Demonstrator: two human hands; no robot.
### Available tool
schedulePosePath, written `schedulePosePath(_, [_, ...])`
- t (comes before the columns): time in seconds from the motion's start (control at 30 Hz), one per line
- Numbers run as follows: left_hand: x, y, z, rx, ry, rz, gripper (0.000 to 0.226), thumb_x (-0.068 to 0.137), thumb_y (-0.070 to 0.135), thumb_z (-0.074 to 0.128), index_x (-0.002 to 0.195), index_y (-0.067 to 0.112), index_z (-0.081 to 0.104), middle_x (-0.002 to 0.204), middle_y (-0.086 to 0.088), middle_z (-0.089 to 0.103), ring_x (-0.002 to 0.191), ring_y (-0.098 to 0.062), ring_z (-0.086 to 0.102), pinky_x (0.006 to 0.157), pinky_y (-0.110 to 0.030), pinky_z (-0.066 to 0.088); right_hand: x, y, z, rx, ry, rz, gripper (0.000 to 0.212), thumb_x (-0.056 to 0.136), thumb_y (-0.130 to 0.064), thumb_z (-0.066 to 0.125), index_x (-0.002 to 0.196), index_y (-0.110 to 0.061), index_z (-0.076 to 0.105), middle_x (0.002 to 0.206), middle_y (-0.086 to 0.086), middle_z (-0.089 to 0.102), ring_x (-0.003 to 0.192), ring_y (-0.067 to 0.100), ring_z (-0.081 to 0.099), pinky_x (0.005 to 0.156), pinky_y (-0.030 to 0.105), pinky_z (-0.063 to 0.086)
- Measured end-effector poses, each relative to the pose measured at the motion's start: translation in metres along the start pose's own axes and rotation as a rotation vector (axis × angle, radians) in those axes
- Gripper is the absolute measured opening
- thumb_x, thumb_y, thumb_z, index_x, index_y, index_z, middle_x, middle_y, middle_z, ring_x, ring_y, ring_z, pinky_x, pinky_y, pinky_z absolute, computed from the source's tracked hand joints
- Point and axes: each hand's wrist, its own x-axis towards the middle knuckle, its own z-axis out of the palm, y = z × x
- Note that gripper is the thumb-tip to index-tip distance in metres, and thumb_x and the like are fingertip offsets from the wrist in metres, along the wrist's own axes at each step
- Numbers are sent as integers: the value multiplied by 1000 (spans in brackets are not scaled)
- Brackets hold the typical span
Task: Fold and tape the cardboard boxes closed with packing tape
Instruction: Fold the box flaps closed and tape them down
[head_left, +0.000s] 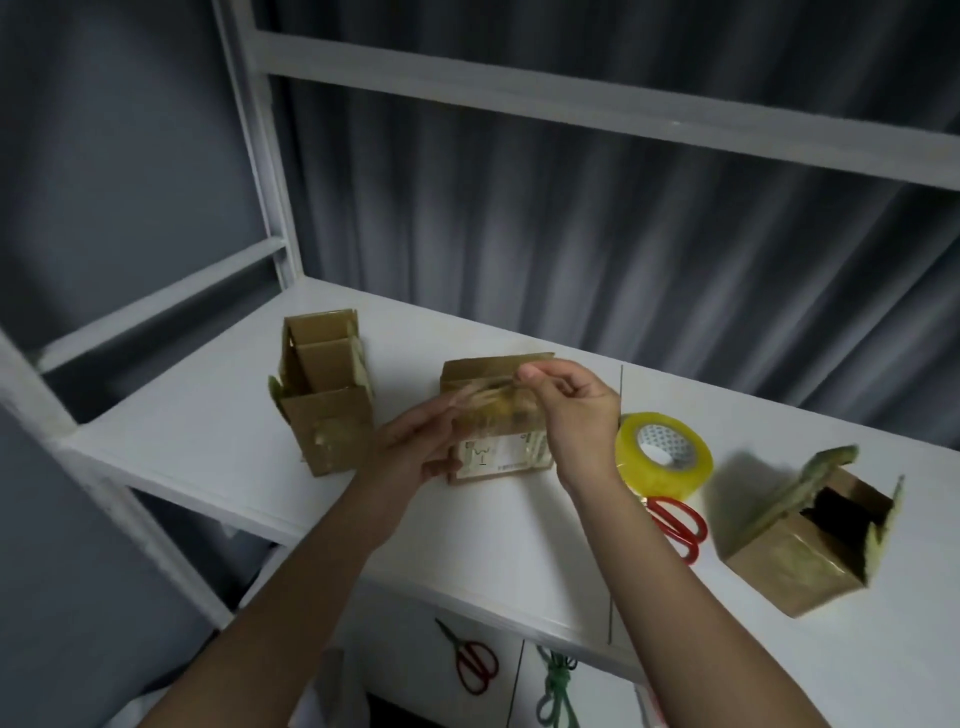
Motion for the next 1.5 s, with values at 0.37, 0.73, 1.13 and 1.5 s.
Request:
schedulePosePath(0.37, [23,5,-12,306,173,111,35,97,10,49,117,38,55,125,14,58,109,-7,58,83,-21,48,29,-7,-5,-99,-38,-121,11,80,-4,73,79,-15,71,71,-10,70,72,5,63,71,16,48])
schedulePosePath(0.73, [49,11,3,520,-214,68,34,74,16,45,99,39,48,106,13,57,103,-8,57,94,-29,45,46,18,-6,-504,-508,-155,37,81,9,63,84,-28,62,80,-2,67,80,25,67,78,35,53])
schedulePosePath(1.13, [57,-17,-8,436,-164,-30,43,69,17,58,107,35,51,113,6,60,109,-13,59,88,-30,50,47,39,0,-517,-493,-160,36,79,12,64,96,-20,65,86,-10,67,78,3,63,72,17,50])
schedulePosePath(1.5, [60,-18,5,609,-11,107,39,55,63,52,86,39,51,91,11,60,88,-10,62,77,-27,49,51,39,2,-550,-523,-170,34,80,13,63,96,-17,64,86,-10,67,79,-5,61,72,8,46])
